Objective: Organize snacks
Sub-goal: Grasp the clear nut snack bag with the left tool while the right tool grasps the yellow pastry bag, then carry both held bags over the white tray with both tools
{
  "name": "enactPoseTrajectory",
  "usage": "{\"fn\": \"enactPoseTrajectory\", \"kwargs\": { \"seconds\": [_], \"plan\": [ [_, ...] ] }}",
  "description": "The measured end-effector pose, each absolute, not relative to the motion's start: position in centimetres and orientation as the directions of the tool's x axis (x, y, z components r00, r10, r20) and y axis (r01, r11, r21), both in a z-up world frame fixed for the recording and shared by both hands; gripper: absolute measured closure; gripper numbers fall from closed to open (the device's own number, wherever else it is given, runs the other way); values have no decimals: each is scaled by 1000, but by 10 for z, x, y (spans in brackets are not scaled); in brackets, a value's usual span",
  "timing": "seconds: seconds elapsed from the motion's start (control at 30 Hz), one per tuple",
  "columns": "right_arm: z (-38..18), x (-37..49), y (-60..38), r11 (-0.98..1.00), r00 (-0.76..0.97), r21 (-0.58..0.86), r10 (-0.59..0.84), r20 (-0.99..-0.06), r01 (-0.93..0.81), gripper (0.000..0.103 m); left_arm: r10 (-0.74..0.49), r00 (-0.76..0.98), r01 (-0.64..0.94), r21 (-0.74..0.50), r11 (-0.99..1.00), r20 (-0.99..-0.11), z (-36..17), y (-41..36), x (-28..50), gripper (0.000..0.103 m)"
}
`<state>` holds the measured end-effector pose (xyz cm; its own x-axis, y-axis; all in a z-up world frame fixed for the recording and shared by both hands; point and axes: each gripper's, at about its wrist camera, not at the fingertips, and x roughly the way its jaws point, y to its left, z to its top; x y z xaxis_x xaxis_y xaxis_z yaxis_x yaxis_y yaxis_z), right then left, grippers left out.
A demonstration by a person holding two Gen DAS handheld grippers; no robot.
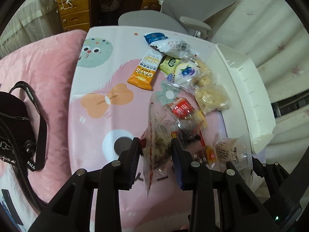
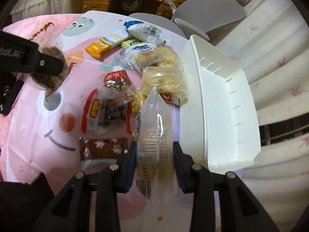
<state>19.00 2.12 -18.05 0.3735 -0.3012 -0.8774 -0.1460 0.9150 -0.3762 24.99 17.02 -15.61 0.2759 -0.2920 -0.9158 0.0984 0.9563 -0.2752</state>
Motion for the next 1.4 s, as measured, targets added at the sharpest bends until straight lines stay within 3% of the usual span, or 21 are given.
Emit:
{"fn": "enactPoseTrajectory", "kwargs": {
  "seconds": [0.37,0.8,1.4],
  "plan": [
    [-138,126,35,938,472,-340,-272,-839,-64,68,-347,327,216,-289,933,-879,-123,175,184,72],
    [-105,87,-10,994,525,-98,-111,-844,53,68,-398,384,299,-296,907,-833,-88,149,150,72],
    [-68,121,-135,984,629,-12,104,-771,-177,68,-372,503,211,-307,928,-780,-68,18,178,72]
  ]
}}
